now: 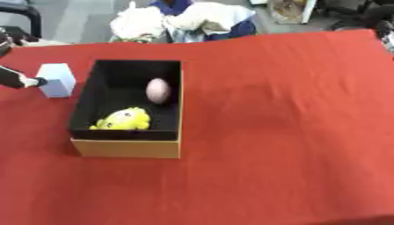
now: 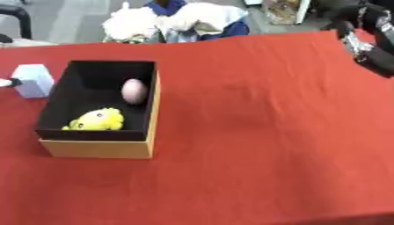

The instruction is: Pick up objects on the table and place them in the box.

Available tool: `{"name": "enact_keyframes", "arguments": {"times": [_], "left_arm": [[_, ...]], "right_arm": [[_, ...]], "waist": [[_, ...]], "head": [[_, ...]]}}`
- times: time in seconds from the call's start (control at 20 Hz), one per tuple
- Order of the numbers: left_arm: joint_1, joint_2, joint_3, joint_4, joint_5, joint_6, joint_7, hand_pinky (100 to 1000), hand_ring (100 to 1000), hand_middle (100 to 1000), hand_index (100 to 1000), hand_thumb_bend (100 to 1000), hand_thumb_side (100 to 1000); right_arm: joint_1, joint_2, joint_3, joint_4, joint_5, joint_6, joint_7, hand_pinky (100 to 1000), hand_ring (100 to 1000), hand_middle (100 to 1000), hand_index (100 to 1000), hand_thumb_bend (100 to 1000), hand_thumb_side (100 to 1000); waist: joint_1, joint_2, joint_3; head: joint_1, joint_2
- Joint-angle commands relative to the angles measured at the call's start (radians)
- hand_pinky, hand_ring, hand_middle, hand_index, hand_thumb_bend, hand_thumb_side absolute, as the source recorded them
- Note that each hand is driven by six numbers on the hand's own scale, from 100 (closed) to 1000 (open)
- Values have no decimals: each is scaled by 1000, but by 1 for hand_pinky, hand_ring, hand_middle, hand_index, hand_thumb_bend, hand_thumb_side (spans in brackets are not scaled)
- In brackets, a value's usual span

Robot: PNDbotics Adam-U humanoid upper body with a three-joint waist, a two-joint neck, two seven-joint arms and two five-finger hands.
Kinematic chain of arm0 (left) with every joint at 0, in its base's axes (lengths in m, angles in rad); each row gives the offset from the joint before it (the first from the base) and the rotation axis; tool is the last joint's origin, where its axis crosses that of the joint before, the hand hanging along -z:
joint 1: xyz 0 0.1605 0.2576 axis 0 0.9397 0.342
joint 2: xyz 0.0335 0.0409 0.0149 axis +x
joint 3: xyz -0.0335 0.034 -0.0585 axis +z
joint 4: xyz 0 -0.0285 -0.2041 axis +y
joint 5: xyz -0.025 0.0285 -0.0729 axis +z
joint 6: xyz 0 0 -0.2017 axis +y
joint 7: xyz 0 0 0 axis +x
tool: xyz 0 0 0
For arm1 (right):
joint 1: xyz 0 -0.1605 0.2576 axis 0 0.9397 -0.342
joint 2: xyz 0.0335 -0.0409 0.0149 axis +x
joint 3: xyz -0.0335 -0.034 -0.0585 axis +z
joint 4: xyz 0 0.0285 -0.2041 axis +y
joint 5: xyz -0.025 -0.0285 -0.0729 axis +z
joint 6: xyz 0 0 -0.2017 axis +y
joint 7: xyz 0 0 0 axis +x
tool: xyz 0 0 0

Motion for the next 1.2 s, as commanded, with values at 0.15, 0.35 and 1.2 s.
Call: {"name": "enact_keyframes", "arguments": {"times": [0.15,0.35,1.2], "left_arm": [[-8,38,15,5,-8,2,0,737,741,752,856,559,296],[-3,31,15,12,-10,4,-5,730,734,746,849,543,298],[7,8,6,-7,-21,35,83,598,530,519,648,423,233]], "right_arm": [[-24,-32,-8,-11,-11,-5,1,773,738,714,834,100,791],[-25,-29,-9,-6,-12,-9,7,773,738,713,829,100,793],[-20,-25,-14,13,-11,-16,12,772,737,711,811,100,797]], "waist": [[2,-8,-5],[3,0,-10],[-1,3,-9]], "head": [[46,-20],[64,-24],[80,-19]]}}
